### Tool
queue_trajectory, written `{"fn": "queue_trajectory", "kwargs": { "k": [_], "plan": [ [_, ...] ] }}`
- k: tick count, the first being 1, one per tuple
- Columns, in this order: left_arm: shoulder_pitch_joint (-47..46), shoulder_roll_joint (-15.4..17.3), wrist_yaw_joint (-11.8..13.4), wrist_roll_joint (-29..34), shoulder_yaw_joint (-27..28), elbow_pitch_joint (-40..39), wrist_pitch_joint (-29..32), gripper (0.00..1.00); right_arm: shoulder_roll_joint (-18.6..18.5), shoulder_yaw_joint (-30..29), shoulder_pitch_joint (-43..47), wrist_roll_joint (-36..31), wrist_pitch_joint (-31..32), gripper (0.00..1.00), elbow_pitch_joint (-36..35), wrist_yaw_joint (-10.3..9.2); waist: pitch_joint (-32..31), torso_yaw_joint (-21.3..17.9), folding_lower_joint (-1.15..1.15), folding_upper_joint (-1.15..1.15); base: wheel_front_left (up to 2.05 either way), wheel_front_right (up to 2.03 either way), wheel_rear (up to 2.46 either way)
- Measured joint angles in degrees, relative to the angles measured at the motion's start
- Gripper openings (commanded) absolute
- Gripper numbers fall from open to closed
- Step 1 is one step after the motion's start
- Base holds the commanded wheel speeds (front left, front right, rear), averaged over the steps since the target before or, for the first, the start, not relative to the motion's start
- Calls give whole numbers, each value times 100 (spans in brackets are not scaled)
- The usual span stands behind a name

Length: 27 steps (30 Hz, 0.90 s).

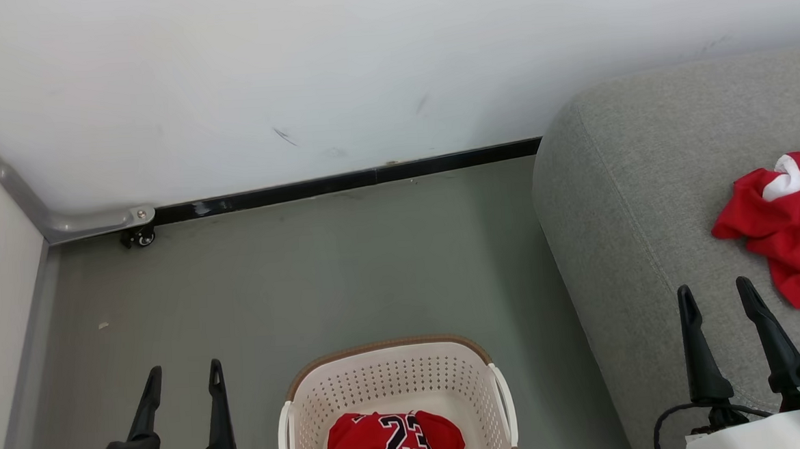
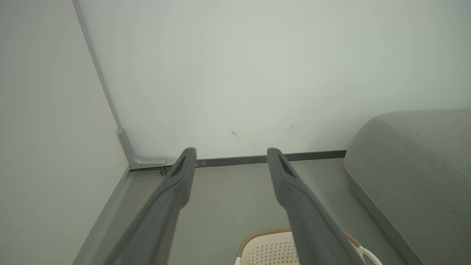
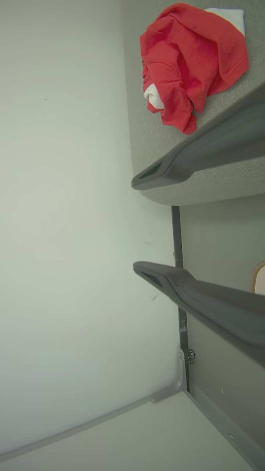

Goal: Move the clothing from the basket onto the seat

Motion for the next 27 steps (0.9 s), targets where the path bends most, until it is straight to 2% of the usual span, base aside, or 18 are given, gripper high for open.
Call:
{"fn": "queue_trajectory", "kwargs": {
  "k": [12,27],
  "plan": [
    [-403,163,-318,282,-382,245,1,100,0,41,-20,-12,20,100,-179,0,306,-70,0,0,0,0,0],
    [-954,355,-757,870,-1128,1043,311,100,0,98,-182,-78,76,100,-426,0,953,-201,0,0,0,0,0]
  ]
}}
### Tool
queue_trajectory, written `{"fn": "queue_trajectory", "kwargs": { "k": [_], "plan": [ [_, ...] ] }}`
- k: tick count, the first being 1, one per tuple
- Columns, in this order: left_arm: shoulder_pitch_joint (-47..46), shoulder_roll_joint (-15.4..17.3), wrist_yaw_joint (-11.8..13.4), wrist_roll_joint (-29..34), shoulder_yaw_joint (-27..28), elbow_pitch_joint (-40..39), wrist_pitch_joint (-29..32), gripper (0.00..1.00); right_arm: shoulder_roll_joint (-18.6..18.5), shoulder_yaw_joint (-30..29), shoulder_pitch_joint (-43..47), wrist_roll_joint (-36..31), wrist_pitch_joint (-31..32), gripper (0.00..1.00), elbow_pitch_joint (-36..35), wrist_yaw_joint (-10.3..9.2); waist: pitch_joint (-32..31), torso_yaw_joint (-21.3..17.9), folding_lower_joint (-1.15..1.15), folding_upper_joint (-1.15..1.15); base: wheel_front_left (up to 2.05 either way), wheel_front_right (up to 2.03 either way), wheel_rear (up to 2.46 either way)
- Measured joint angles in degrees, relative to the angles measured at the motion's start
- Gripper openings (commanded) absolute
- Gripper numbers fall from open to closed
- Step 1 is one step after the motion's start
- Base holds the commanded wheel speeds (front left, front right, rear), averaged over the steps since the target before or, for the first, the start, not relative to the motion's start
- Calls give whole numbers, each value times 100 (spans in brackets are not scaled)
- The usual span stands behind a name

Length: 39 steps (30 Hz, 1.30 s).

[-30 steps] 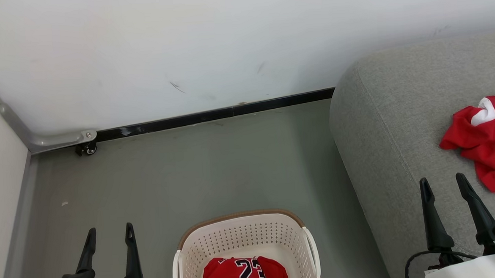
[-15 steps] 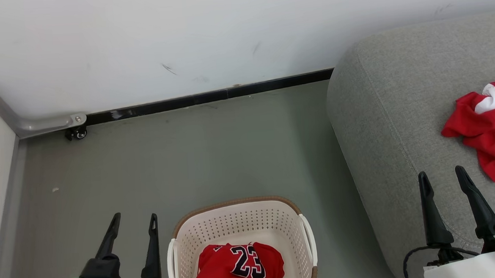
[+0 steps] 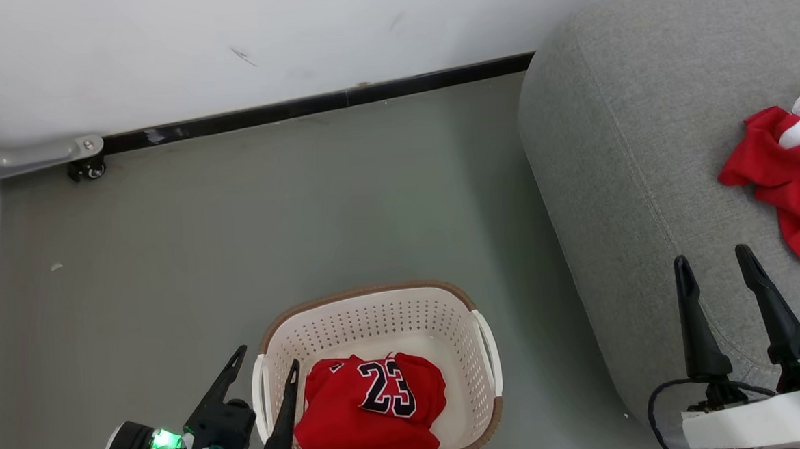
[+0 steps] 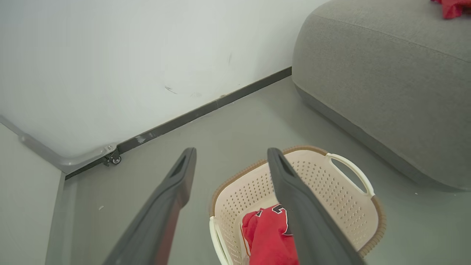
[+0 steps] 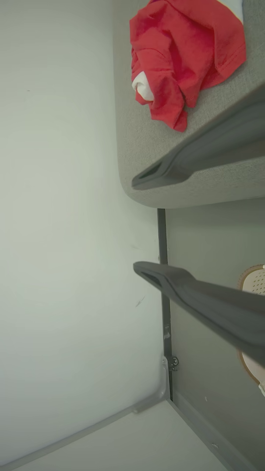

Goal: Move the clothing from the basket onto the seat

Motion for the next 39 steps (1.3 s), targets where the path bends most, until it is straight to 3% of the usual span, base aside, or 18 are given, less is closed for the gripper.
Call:
{"fn": "queue_trajectory", "kwargs": {
  "k": [7,19,39],
  "plan": [
    [-404,31,-238,321,-299,347,92,100,-2,36,-329,18,-1,100,-111,0,396,-73,0,0,0,0,0],
    [-1056,109,-427,680,-572,866,57,100,-3,-41,-684,80,-88,100,-209,0,1021,-217,0,0,0,0,0],
    [-1786,200,-903,1378,-1230,1905,57,100,-3,19,-1226,495,-386,100,11,0,2019,-645,0,0,0,0,0]
  ]
}}
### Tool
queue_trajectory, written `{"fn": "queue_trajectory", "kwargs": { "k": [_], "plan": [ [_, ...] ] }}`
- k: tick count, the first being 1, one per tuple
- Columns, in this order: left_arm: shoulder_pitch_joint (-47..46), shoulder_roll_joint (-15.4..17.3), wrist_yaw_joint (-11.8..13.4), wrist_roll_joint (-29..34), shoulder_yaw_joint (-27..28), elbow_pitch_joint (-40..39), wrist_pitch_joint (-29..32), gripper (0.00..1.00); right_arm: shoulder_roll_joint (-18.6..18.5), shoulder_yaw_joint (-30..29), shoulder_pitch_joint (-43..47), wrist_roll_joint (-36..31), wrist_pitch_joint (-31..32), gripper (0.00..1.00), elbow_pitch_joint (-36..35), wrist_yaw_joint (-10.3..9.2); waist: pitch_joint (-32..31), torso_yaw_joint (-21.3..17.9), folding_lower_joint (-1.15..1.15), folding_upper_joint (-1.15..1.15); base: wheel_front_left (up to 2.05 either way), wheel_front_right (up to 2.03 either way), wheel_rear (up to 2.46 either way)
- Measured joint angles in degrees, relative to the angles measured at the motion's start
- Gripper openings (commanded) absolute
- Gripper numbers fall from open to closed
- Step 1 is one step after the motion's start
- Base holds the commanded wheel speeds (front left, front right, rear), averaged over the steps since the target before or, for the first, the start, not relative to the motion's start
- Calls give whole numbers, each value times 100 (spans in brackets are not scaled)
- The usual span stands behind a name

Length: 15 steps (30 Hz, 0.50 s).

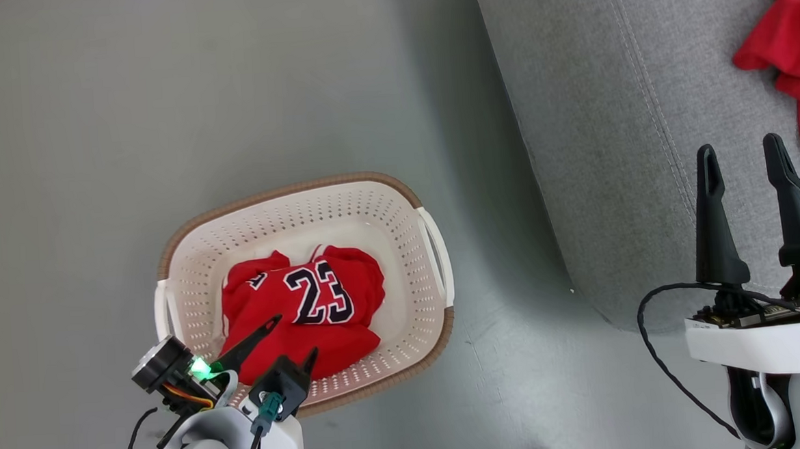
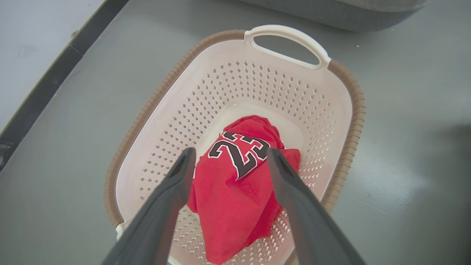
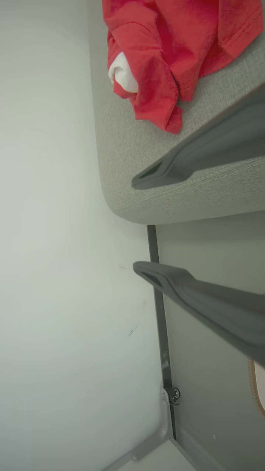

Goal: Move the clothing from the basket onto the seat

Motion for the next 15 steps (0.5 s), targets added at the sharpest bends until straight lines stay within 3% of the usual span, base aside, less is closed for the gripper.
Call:
{"fn": "queue_trajectory", "kwargs": {
  "k": [15],
  "plan": [
    [-530,26,69,422,-204,698,144,100,0,220,-324,144,-163,100,304,0,576,-393,0,0,0,0,0]
  ]
}}
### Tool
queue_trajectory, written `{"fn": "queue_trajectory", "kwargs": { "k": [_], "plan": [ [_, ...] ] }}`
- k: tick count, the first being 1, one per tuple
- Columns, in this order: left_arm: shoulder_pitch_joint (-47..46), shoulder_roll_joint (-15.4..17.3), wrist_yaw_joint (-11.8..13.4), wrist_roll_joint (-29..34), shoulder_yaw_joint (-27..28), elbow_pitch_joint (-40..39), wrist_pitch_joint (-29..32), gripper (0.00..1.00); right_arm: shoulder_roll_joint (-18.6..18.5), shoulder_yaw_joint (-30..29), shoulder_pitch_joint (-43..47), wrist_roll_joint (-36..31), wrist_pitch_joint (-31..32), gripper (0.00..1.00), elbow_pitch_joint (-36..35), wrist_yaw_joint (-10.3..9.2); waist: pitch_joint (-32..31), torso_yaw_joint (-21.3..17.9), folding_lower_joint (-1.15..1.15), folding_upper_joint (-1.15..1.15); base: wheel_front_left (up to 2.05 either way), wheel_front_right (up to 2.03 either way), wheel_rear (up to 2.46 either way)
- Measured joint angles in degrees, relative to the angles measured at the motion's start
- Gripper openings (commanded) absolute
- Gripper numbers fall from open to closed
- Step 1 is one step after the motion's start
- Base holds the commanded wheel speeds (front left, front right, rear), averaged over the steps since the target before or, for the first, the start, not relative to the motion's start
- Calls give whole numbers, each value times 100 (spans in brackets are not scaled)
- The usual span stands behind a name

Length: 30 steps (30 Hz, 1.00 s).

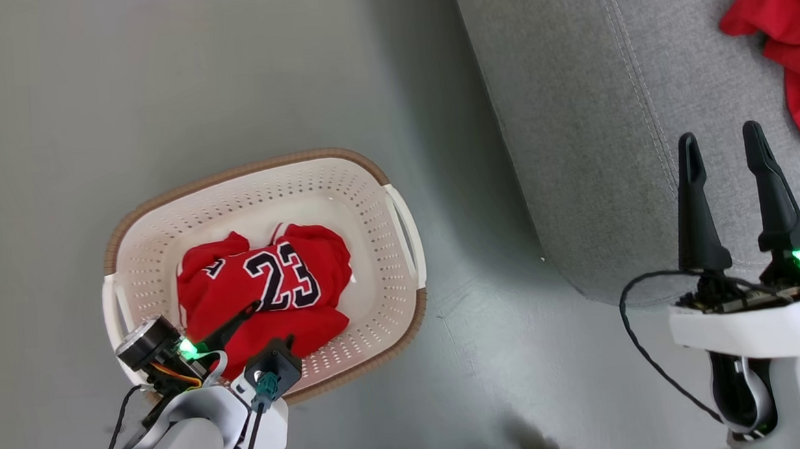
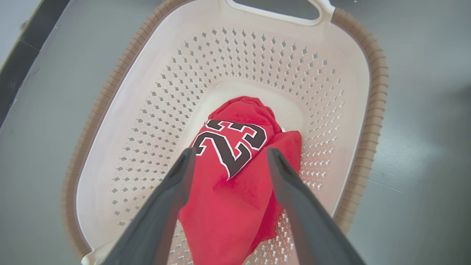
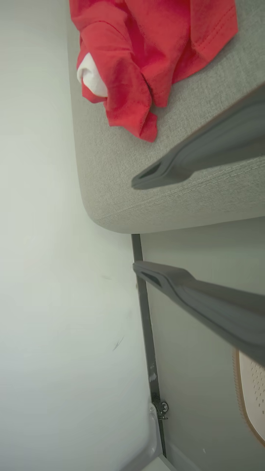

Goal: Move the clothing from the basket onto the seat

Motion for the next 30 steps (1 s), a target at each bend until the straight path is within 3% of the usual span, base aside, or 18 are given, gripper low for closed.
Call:
{"fn": "queue_trajectory", "kwargs": {
  "k": [9,30],
  "plan": [
    [-253,101,365,157,88,385,162,100,0,134,-192,101,-58,100,118,0,255,-207,0,0,0,0,0],
    [-680,232,928,315,264,1124,843,100,0,325,-644,252,-102,100,427,0,684,-505,0,0,0,0,0]
  ]
}}
